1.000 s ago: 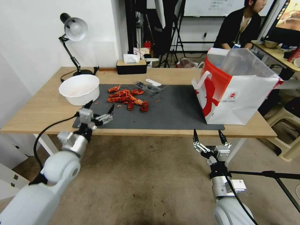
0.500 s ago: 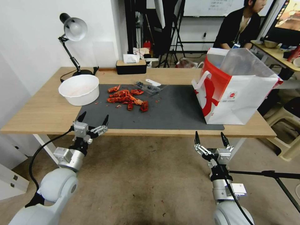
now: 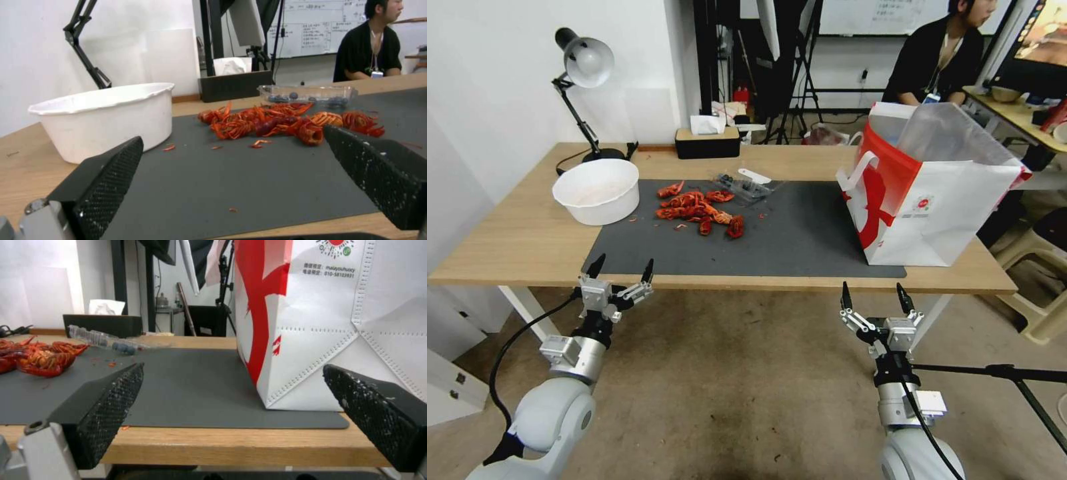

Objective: Pick up the trash from the table and place it into the takeout bag.

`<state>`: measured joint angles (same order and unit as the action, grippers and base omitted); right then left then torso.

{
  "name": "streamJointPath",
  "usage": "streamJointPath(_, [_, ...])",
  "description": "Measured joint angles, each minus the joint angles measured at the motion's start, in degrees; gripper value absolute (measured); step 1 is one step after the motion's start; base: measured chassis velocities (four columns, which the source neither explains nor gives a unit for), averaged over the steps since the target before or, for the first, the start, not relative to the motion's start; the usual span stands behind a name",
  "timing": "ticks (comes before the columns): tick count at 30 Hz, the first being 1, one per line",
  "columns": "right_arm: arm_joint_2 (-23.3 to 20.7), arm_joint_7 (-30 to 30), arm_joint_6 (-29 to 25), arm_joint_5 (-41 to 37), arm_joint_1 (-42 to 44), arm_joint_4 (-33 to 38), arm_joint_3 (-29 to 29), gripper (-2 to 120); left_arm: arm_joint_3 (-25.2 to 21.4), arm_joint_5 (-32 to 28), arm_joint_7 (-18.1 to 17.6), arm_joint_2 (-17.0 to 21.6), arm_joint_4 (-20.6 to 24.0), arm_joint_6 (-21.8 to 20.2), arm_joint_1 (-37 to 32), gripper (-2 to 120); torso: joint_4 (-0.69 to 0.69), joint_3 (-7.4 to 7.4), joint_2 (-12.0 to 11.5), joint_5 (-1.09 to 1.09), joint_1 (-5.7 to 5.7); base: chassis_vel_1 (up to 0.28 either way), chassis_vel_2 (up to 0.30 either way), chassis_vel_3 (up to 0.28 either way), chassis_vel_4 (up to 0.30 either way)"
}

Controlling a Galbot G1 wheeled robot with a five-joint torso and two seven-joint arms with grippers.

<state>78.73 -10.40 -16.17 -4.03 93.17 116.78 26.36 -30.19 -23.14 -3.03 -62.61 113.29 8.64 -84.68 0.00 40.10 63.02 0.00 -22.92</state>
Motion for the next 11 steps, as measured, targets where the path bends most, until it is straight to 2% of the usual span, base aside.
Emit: streamJointPath(11, [0.01, 0.04, -0.02, 0.0, 0.0, -0.02, 0.05, 100, 0.06, -0.03, -0.03, 0.06, -0.04, 0.0, 0.11, 100, 0.0, 0.0, 0.0, 0.0, 0.0, 0.0, 0.0, 0.0, 0.0])
